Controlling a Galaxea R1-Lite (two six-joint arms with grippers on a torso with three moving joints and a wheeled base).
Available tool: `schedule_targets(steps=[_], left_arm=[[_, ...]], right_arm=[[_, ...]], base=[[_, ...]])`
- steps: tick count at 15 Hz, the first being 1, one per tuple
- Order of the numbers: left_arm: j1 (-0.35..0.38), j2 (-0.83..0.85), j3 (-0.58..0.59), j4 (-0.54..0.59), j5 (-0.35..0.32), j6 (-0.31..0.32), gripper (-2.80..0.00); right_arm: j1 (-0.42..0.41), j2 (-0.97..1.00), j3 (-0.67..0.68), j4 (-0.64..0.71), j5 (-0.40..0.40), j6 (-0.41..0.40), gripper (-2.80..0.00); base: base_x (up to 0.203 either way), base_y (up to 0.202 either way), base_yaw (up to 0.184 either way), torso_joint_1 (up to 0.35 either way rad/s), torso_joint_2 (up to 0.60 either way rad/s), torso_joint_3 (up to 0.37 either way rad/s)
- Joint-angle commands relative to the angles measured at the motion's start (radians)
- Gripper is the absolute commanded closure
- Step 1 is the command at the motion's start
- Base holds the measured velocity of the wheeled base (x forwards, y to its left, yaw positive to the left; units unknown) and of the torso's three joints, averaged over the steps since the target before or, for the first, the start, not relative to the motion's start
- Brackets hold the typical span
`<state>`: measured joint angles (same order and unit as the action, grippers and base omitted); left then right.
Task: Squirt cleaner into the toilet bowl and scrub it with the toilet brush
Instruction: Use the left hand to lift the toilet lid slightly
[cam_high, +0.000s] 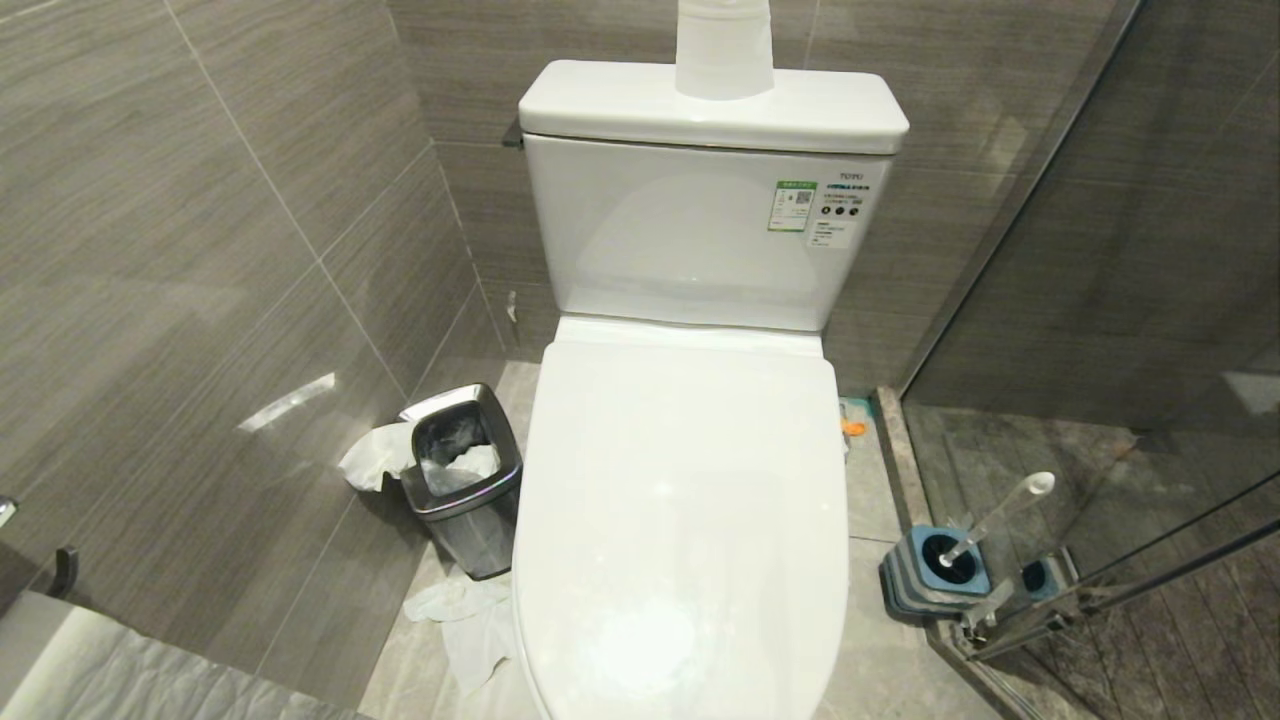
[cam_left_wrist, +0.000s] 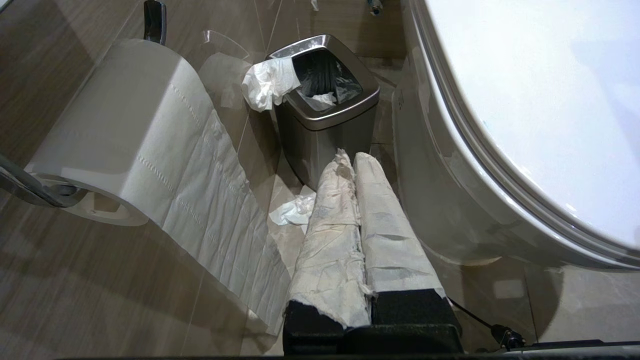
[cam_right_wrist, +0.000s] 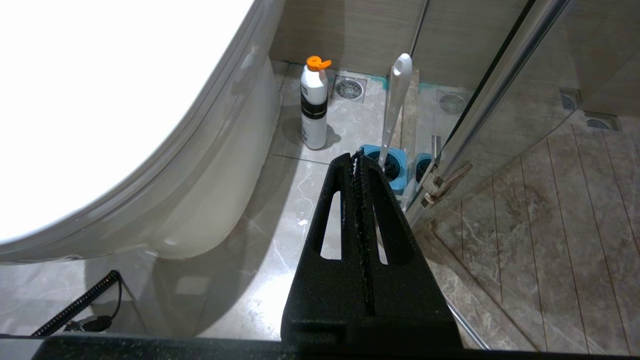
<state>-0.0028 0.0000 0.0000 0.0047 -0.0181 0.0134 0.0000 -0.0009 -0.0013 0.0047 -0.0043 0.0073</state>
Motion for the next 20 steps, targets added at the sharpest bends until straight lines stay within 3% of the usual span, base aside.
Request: schedule_targets(steps=[1,20], left_arm=[[0.000,0.002,0.003,0.000,0.000,0.000,0.00],[0.001,0.002,0.003,0.000,0.000,0.000,0.00]], right_arm=[[0.000,0.001,0.001,0.000,0.000,0.000,0.00],[0.000,0.001,0.000,0.000,0.000,0.000,0.00]], base=[[0.000,0.000,0.000,0.000,0.00,0.000],[0.000,0.000,0.000,0.000,0.00,0.000]])
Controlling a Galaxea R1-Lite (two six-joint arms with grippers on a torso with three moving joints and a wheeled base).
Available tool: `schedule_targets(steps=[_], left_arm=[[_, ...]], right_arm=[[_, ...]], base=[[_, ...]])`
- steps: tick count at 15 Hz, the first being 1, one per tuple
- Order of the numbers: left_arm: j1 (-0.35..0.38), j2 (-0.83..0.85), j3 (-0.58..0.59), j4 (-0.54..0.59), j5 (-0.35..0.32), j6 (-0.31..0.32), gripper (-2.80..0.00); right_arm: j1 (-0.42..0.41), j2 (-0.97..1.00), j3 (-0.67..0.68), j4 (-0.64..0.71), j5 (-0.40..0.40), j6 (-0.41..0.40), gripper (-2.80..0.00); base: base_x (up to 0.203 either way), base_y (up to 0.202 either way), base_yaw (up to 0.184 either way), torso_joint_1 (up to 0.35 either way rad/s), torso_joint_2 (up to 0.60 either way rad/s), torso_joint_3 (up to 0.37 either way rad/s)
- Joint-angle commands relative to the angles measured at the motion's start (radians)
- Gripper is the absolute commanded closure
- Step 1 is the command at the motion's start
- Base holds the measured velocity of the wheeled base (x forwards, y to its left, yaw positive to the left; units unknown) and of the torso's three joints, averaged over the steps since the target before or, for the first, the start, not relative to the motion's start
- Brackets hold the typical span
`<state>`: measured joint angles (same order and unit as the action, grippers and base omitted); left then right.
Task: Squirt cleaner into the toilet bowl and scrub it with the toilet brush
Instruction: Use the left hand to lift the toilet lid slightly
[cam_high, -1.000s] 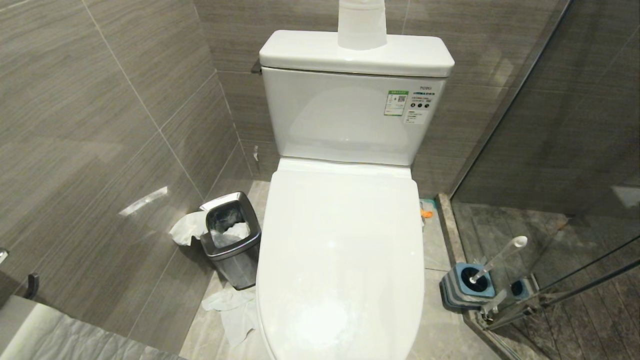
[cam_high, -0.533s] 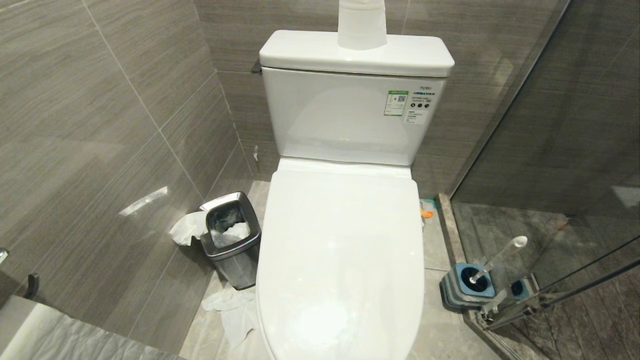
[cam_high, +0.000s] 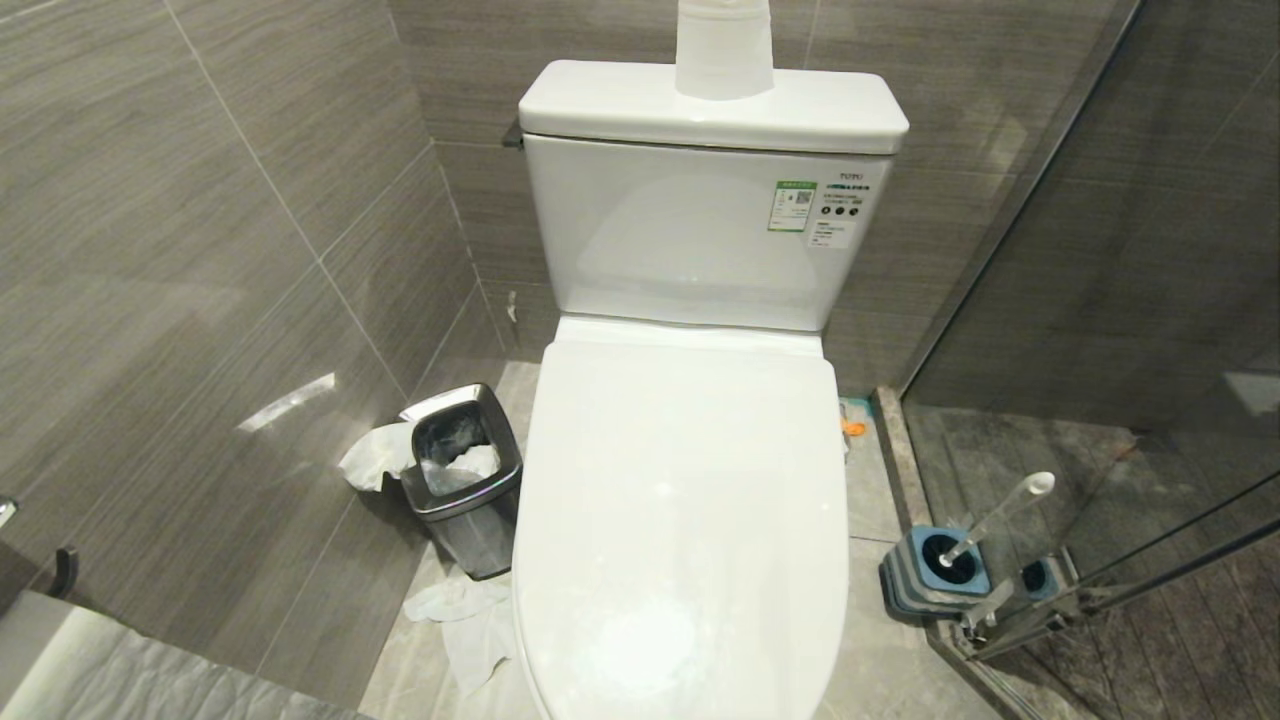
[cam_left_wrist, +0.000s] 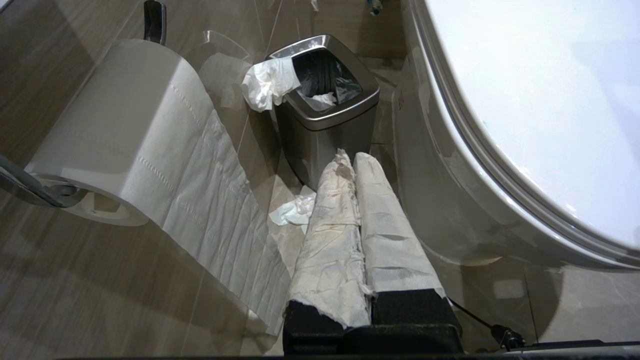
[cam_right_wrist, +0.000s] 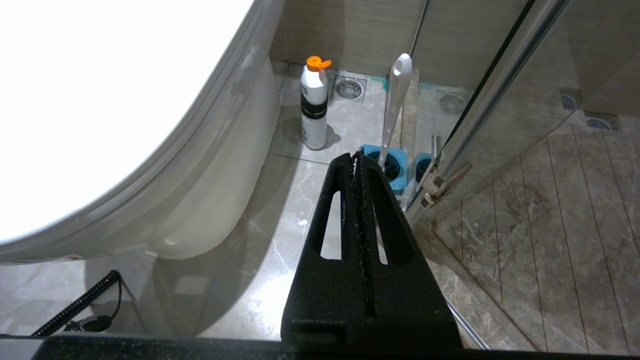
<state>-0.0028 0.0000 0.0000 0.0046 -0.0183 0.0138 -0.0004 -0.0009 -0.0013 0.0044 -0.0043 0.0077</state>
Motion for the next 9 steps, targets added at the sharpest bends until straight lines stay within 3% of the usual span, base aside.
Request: schedule_targets(steps=[1,9], left_arm=[[0.000,0.002,0.002,0.000,0.000,0.000,0.00],[0.000,0.002,0.002,0.000,0.000,0.000,0.00]], right_arm=[[0.000,0.001,0.000,0.000,0.000,0.000,0.00],[0.000,0.001,0.000,0.000,0.000,0.000,0.00]], base=[[0.000,0.000,0.000,0.000,0.00,0.000],[0.000,0.000,0.000,0.000,0.00,0.000]])
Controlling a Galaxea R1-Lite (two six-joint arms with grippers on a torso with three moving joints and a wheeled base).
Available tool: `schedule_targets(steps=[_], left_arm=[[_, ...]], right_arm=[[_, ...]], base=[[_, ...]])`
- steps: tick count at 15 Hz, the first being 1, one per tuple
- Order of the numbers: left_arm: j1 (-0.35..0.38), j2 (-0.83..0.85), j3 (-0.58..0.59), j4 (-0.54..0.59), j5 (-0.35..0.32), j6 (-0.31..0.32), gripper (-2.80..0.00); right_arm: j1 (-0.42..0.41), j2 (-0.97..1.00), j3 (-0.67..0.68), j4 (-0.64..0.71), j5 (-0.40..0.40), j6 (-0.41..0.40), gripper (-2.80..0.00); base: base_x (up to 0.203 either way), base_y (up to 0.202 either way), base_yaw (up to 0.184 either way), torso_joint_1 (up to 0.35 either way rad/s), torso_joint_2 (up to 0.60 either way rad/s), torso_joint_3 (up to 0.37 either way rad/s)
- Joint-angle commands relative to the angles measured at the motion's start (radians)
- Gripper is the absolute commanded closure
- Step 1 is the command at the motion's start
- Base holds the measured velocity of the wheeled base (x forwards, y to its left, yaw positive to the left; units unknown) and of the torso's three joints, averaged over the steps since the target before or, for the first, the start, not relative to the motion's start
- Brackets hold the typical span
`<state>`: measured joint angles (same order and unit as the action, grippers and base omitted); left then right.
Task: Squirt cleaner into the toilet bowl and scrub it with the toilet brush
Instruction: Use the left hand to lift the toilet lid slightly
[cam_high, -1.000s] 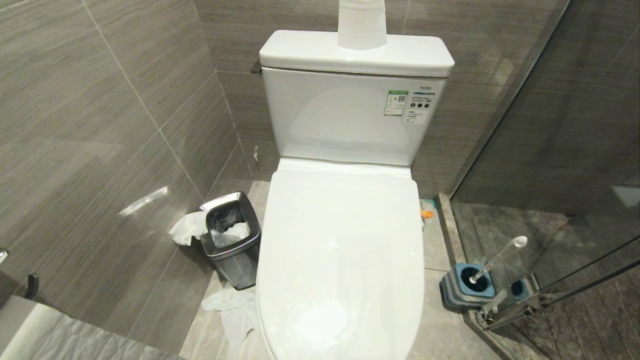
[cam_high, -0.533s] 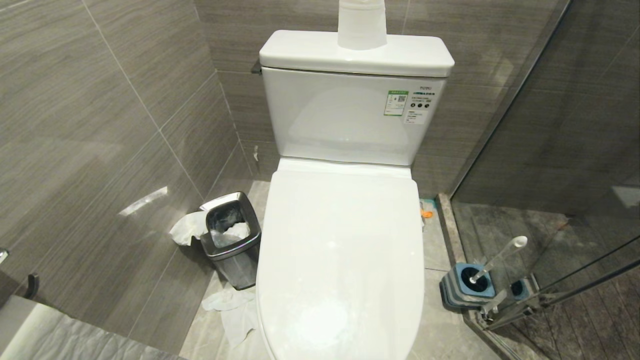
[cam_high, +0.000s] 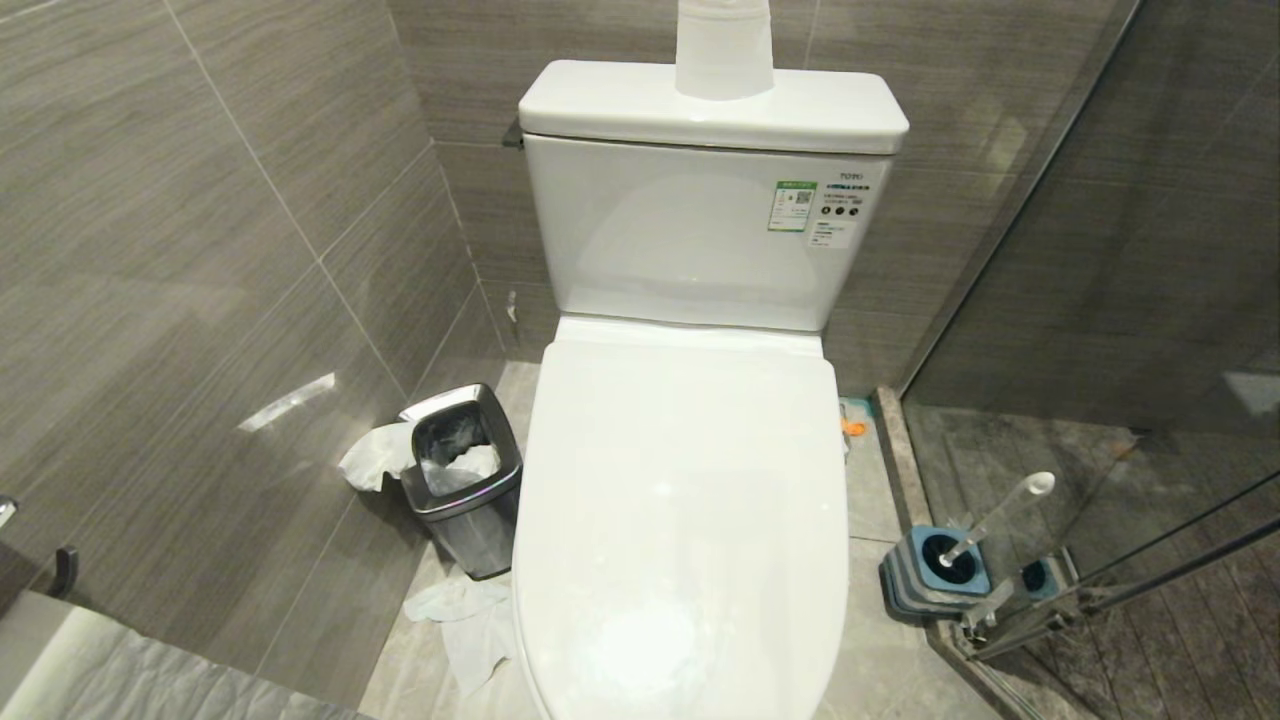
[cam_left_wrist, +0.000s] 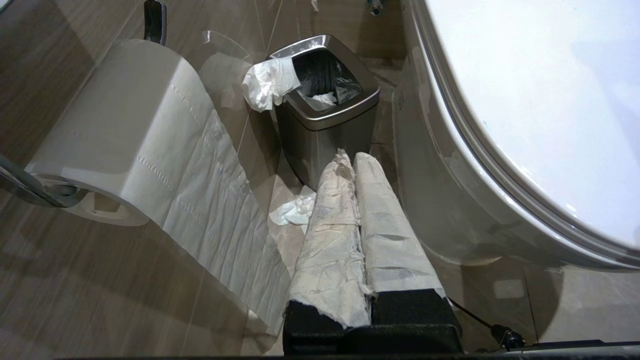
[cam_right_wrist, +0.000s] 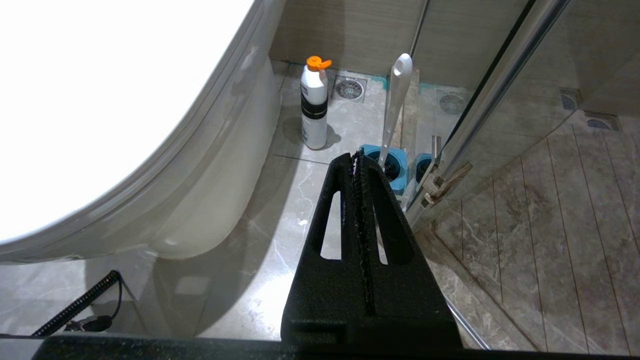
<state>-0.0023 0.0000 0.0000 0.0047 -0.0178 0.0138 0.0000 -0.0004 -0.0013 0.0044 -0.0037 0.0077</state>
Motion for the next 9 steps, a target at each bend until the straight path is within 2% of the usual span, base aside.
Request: schedule_targets(steps=[1,9], left_arm=[[-0.001,0.002,0.003,0.000,-0.001,0.000,0.00],[-0.001,0.002,0.002,0.000,-0.001,0.000,0.00]], right_arm=[[0.000,0.000,0.001,0.000,-0.001,0.000,0.00],[0.000,0.000,0.000,0.000,0.000,0.000,0.00]], base=[[0.000,0.000,0.000,0.000,0.00,0.000],[0.000,0.000,0.000,0.000,0.00,0.000]])
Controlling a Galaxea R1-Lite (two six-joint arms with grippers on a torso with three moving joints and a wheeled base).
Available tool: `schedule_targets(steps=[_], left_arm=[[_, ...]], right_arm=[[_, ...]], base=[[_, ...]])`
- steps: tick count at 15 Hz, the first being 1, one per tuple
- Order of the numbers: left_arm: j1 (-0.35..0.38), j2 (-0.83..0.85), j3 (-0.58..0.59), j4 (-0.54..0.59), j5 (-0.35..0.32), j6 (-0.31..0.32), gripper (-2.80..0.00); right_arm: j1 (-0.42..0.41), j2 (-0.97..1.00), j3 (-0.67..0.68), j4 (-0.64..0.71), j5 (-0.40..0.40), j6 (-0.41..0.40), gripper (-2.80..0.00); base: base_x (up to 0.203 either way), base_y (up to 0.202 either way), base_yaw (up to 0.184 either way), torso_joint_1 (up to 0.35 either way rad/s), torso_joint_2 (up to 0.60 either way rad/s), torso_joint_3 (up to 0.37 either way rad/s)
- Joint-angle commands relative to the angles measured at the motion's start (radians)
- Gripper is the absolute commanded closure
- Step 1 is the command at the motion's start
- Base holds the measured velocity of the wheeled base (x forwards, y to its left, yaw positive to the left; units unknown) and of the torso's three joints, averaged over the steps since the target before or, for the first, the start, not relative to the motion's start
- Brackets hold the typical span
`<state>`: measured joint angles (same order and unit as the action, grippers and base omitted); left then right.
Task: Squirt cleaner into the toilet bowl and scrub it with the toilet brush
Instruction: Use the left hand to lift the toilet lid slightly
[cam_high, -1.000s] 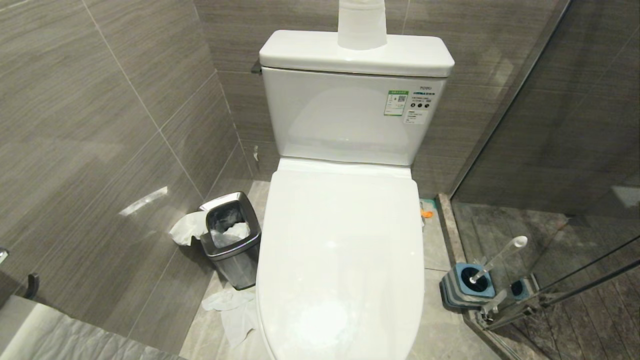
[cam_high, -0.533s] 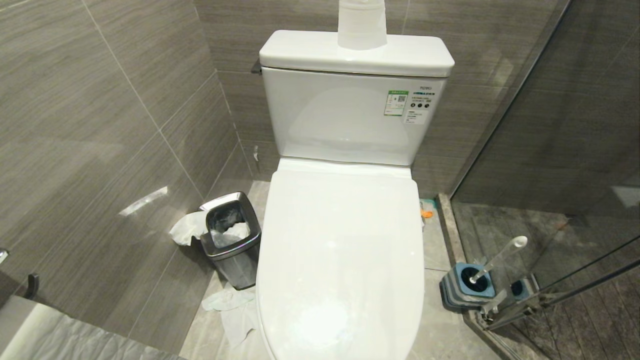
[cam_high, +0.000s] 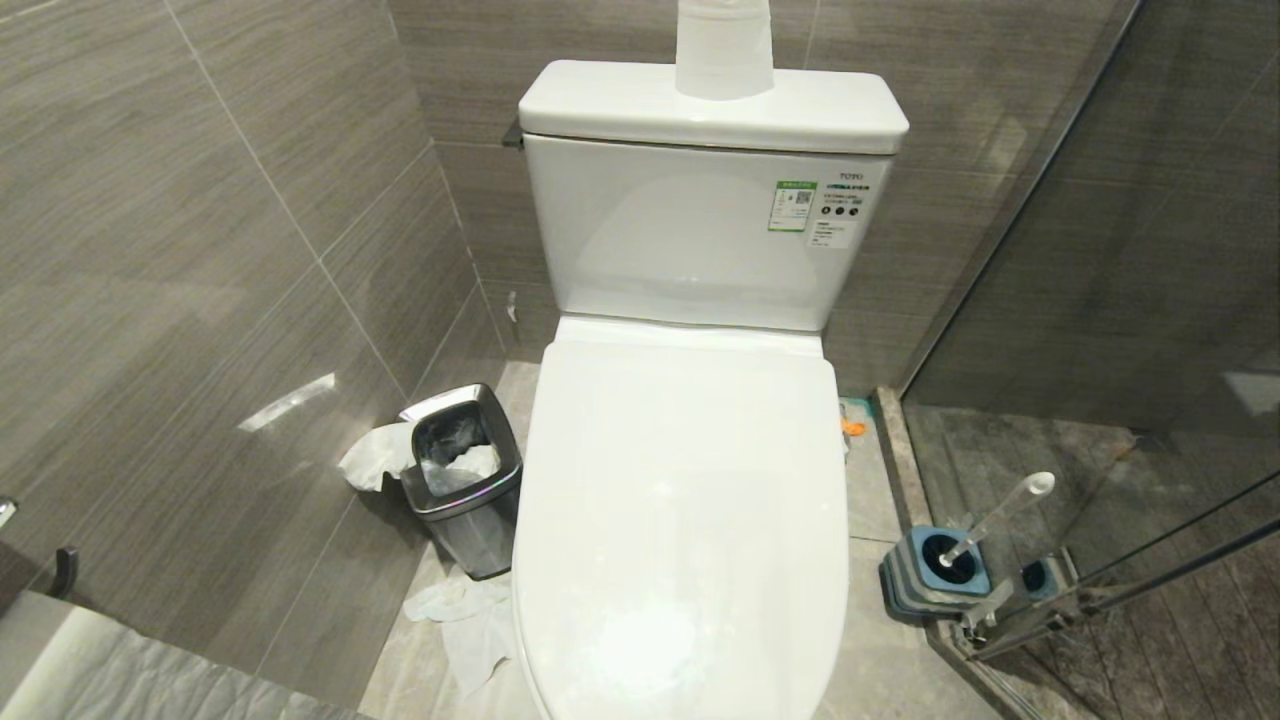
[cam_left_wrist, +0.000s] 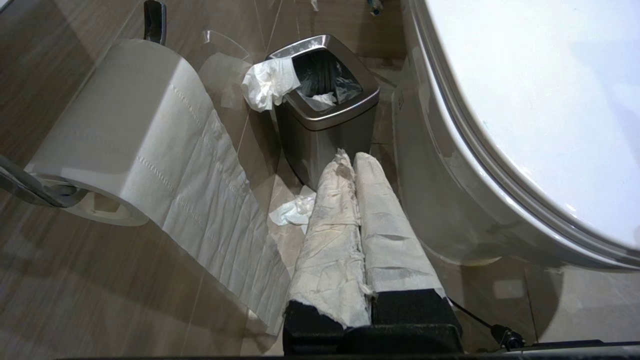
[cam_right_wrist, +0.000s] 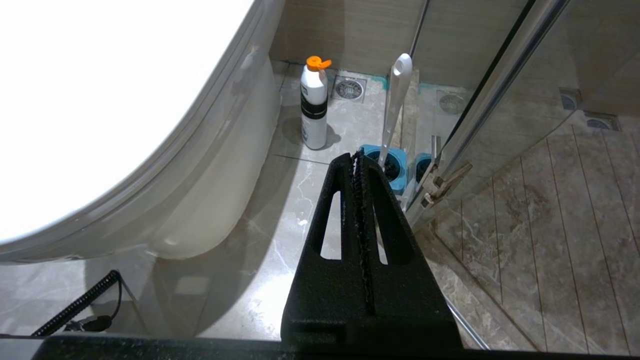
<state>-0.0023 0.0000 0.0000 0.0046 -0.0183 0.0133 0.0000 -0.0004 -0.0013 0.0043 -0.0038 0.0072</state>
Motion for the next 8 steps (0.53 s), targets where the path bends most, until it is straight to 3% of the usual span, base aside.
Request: schedule_targets(steps=[1,8], left_arm=[[0.000,0.002,0.002,0.000,0.000,0.001,0.00],[0.000,0.002,0.002,0.000,0.000,0.001,0.00]], right_arm=[[0.000,0.000,0.000,0.000,-0.001,0.000,0.00],[0.000,0.000,0.000,0.000,-0.001,0.000,0.00]], base=[[0.000,0.000,0.000,0.000,0.00,0.000],[0.000,0.000,0.000,0.000,0.00,0.000]])
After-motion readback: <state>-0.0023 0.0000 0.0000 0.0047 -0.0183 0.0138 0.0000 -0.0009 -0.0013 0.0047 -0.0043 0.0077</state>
